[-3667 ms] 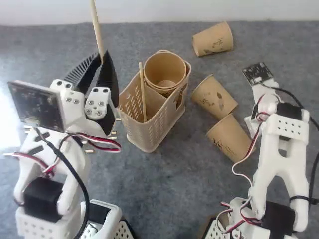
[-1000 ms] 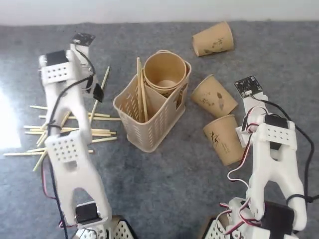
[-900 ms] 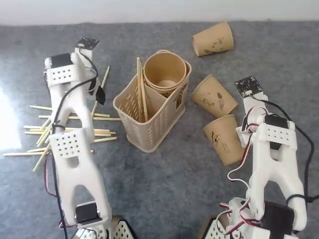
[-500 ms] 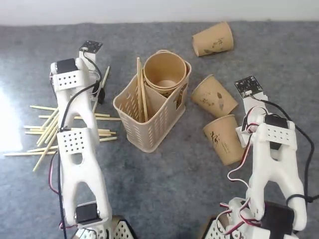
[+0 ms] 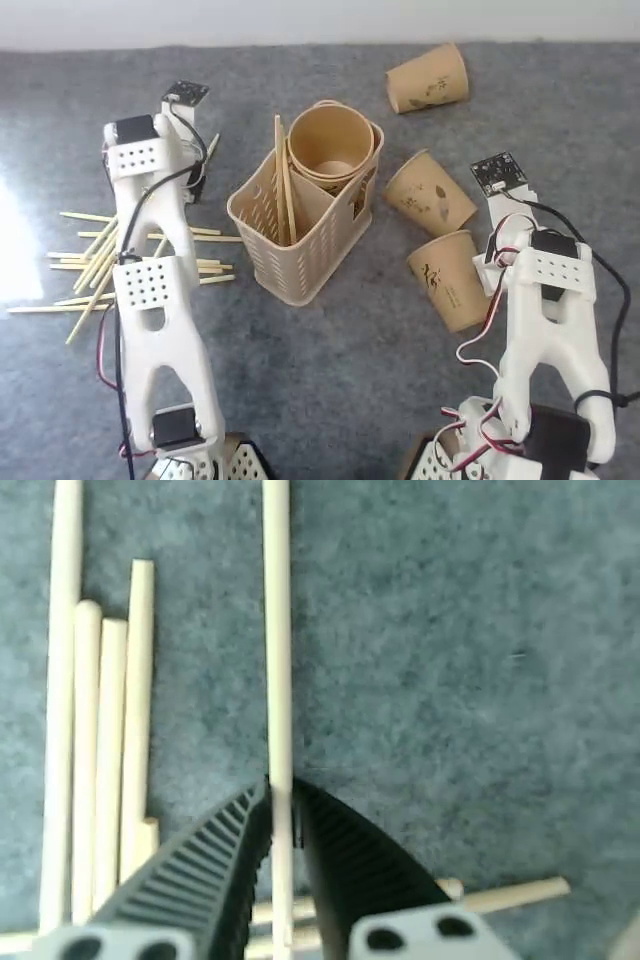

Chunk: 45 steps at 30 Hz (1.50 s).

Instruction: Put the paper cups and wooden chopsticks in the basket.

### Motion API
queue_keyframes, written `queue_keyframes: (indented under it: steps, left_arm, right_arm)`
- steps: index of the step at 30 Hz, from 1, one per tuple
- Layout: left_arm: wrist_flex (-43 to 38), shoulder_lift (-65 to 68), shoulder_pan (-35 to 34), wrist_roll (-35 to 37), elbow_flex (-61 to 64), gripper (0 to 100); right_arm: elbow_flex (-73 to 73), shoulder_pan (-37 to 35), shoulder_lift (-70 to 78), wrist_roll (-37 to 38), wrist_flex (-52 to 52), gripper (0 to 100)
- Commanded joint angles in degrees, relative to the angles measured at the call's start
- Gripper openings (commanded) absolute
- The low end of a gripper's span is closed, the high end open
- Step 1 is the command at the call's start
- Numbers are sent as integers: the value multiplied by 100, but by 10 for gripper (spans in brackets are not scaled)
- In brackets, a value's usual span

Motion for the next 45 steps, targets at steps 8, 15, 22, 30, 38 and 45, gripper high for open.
queue_keyframes:
  steps: [8,15,22,30,38,45]
  left_arm:
    - [141,-4527,387,404,2070,9]
    - [141,-5969,492,1152,2369,9]
    - [141,-7349,932,2127,2756,9]
    - [-721,-9371,2295,3051,4391,9]
    - [-3385,-12053,2699,3095,8690,9]
    - [-6224,-14048,2699,2945,11793,9]
  right_arm:
    - [0,-66,-145,-44,-101,263]
    - [325,-66,-189,-26,-330,263]
    - [510,-66,-171,-53,-655,263]
    - [888,-66,-198,-62,-1235,263]
    - [897,-66,-198,-281,-1235,263]
    - [897,-75,-198,-299,-1235,263]
